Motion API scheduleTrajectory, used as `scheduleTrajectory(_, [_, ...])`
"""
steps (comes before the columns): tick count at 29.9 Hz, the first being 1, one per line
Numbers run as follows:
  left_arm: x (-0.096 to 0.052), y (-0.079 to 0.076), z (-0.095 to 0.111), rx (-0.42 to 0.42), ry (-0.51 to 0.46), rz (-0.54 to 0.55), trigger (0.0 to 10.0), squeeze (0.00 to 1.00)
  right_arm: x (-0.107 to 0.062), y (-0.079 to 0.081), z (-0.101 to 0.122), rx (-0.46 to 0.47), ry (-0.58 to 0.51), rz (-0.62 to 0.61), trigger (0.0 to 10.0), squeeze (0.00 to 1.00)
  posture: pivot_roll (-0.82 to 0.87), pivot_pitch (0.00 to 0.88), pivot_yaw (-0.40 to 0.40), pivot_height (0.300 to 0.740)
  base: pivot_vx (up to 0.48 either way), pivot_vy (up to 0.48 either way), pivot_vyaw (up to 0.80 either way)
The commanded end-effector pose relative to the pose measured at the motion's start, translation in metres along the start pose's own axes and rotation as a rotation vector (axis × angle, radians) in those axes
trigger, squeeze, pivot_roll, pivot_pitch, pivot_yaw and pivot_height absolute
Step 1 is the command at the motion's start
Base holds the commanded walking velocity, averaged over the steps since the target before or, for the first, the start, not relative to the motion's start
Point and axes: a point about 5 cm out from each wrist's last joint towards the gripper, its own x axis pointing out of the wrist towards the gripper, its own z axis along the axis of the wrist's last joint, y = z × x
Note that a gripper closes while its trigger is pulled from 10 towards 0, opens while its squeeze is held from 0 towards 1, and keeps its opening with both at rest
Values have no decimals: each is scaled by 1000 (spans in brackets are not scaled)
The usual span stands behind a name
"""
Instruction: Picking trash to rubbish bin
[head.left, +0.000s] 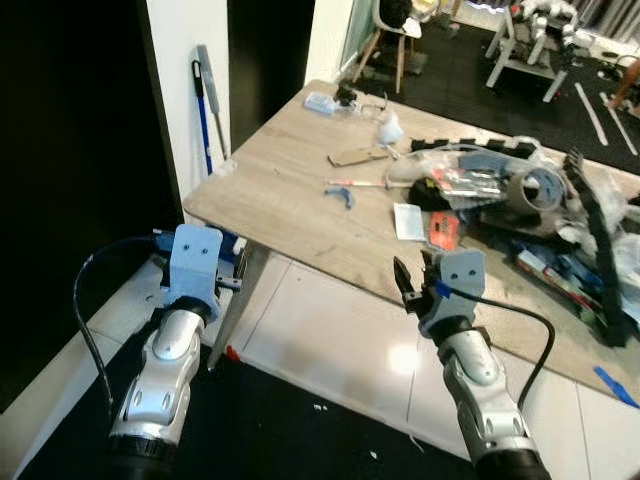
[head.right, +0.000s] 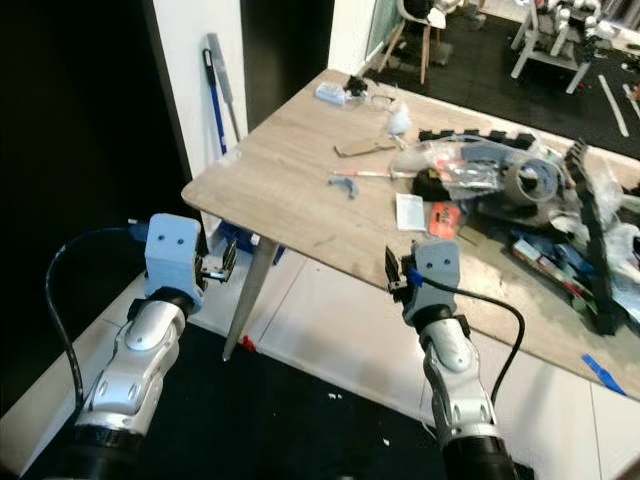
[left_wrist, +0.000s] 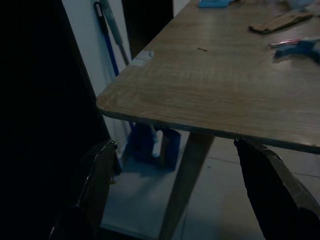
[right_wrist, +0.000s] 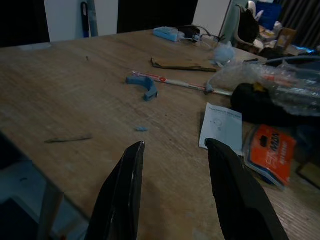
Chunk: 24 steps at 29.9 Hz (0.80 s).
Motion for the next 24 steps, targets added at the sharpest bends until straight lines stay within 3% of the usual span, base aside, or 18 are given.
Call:
scheduleTrajectory(1, [-1,-5,-3,-6,10,-13,10000,0,-4,-7,-3,-10,11,-16,10000,0,-14,111,-105,740,300,0,0])
scheduleTrajectory(13, [-2,-6,-3,-3,10,-25,10000,0,-4,-6,-7,47,34,2,10000,0,-14,112,-102,740,301,0,0])
scheduleTrajectory(14, [-2,-6,-3,0,10,-29,10000,0,-4,-6,-7,56,31,7,10000,220,-15,110,-102,740,300,0,0])
scheduleTrajectory(15, [-2,-7,-3,2,10,-32,10000,0,-4,-6,-7,62,28,10,10000,220,-15,110,-102,740,300,0,0])
scheduleTrajectory(16, [-2,-7,-4,4,10,-35,10000,0,-5,-6,-6,68,20,21,10000,1000,-15,109,-102,740,300,0,0])
scheduleTrajectory(24, [-4,-10,-5,20,12,-53,10000,0,-6,-6,-3,73,-2,46,10000,1000,-15,100,-104,740,301,0,0])
